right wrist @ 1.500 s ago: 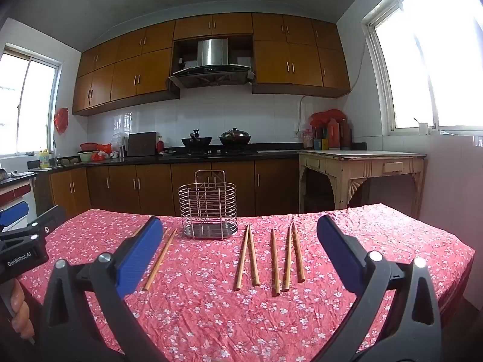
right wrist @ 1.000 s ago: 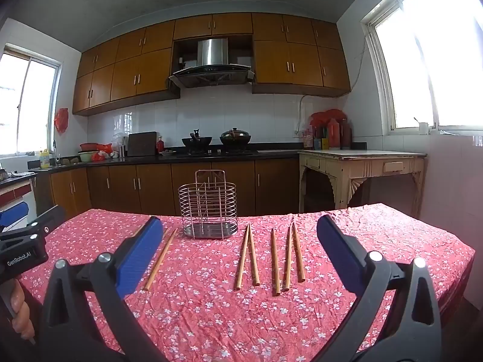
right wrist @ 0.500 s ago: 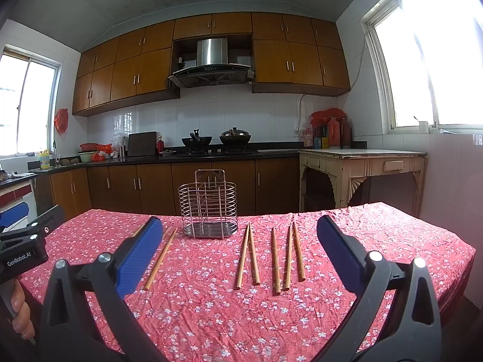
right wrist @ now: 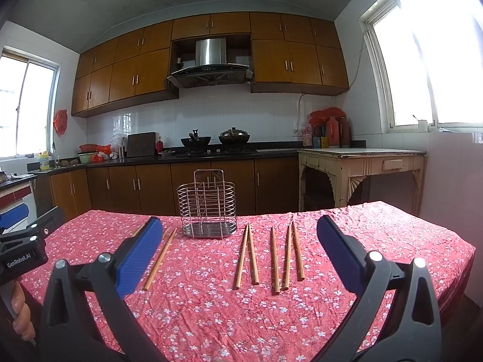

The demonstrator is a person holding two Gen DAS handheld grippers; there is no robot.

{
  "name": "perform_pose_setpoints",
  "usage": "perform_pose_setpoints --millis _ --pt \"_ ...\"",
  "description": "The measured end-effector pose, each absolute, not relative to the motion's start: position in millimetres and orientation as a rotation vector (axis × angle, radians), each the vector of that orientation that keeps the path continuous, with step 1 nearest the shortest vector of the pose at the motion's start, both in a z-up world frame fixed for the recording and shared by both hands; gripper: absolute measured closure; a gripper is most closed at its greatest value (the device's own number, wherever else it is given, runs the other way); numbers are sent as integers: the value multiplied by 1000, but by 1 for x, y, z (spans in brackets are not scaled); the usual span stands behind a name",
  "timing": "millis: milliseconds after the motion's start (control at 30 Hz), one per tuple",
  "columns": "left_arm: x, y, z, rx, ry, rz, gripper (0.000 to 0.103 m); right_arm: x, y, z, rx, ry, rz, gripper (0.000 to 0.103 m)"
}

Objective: Organize utensils

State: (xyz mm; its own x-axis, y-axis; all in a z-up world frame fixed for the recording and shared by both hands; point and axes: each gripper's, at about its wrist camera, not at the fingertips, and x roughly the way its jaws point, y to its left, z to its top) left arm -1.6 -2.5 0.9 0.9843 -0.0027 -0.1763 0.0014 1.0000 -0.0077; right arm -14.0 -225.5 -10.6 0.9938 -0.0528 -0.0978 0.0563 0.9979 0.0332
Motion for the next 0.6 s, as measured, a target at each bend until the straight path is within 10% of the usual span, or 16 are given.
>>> perform_pose_setpoints --millis 600 --pt "-4 -4 0 -8 178 -1 2 -11 -228 -15 37 98 -56 4"
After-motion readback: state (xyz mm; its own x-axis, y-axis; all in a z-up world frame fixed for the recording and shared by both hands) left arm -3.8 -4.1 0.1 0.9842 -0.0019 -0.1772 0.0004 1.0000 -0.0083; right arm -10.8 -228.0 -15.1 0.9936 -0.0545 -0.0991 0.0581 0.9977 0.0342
